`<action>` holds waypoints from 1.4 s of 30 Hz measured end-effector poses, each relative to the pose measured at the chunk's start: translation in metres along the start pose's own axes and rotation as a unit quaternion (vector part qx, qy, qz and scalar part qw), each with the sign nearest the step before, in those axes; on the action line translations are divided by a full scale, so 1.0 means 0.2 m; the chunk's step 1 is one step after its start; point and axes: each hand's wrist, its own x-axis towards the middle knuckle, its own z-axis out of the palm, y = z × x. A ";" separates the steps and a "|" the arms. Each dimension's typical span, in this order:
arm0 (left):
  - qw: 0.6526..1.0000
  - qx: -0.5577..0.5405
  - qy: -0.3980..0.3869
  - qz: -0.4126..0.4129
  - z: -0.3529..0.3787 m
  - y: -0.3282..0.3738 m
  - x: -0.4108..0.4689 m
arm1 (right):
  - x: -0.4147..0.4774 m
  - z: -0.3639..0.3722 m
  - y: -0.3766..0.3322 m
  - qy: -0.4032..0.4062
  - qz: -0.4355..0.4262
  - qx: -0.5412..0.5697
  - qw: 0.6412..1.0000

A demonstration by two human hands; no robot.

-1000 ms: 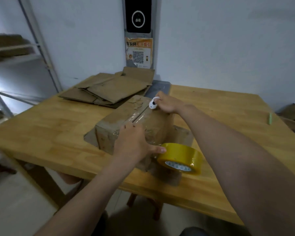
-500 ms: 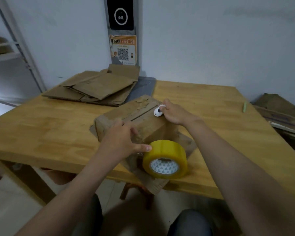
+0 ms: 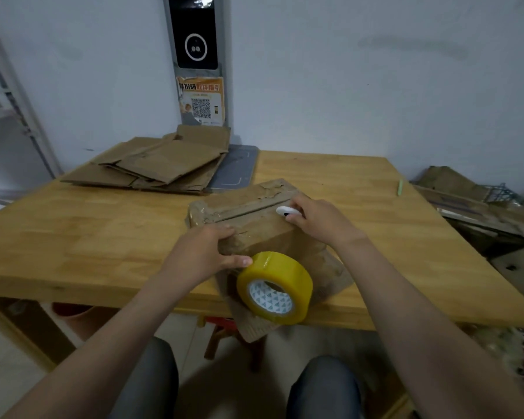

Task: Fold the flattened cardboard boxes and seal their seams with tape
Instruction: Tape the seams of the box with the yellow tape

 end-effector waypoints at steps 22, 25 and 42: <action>0.970 -0.087 -0.157 0.164 0.04 -0.11 0.83 | 0.03 -0.07 -0.01 0.119 0.018 0.184 0.975; 0.965 -0.100 -0.171 0.172 0.06 -0.11 0.95 | 0.09 -0.09 0.03 0.096 0.008 0.182 0.979; 0.995 -0.092 0.027 0.029 -0.04 -0.03 0.65 | 0.13 -0.05 0.00 -0.015 -0.068 0.210 0.975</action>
